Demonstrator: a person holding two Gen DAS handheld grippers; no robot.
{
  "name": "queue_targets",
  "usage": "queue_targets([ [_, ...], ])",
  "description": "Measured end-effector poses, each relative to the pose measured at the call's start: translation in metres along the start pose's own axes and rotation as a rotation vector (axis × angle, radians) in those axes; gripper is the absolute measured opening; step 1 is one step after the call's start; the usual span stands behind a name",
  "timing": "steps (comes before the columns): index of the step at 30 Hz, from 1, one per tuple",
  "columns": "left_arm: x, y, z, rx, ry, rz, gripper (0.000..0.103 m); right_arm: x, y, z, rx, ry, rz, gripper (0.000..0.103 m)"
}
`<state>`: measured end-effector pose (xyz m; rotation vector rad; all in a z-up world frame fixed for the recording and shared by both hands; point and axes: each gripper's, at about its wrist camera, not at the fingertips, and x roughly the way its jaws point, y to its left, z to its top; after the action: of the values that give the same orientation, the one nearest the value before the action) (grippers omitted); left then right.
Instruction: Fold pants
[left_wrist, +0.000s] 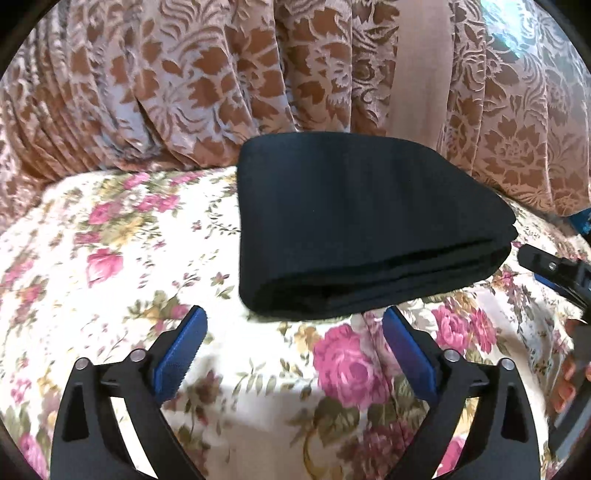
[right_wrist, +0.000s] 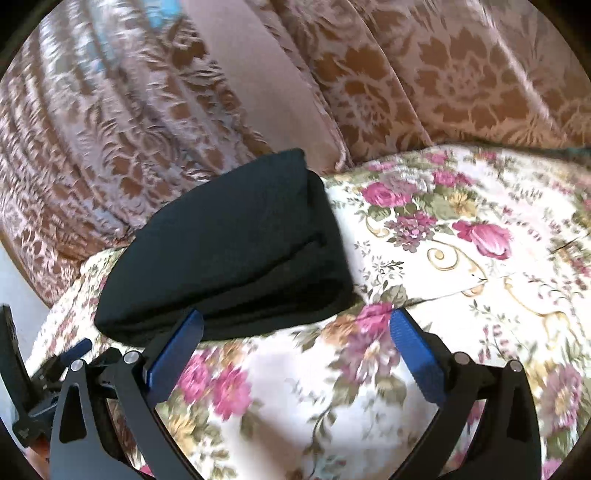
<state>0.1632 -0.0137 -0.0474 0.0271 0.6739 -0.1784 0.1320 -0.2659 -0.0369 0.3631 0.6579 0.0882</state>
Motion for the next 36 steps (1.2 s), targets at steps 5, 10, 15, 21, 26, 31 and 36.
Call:
queue_targets([
  [5,-0.022,-0.002,-0.014,-0.019,-0.061,0.068,0.099,-0.026,0.032,-0.024,-0.108,-0.08,-0.059,0.101],
  [10,-0.045,-0.003,-0.025,-0.021,-0.147,0.103,0.099,-0.041,0.049,-0.042,-0.16,-0.144,-0.081,0.101],
  [15,-0.058,-0.006,-0.033,-0.015,-0.212,0.093,0.099,-0.039,0.057,-0.05,-0.189,-0.155,-0.116,0.101],
  [21,-0.061,-0.009,-0.035,-0.003,-0.244,0.099,0.099,-0.041,0.071,-0.058,-0.263,-0.191,-0.138,0.101],
  [26,-0.06,-0.007,-0.036,-0.015,-0.241,0.097,0.099,-0.042,0.067,-0.058,-0.245,-0.2,-0.143,0.101],
  [31,-0.057,-0.004,-0.036,-0.03,-0.232,0.098,0.099,-0.041,0.068,-0.058,-0.248,-0.196,-0.152,0.101],
  [36,-0.058,-0.005,-0.036,-0.025,-0.238,0.103,0.097,-0.042,0.071,-0.06,-0.267,-0.202,-0.156,0.101],
])
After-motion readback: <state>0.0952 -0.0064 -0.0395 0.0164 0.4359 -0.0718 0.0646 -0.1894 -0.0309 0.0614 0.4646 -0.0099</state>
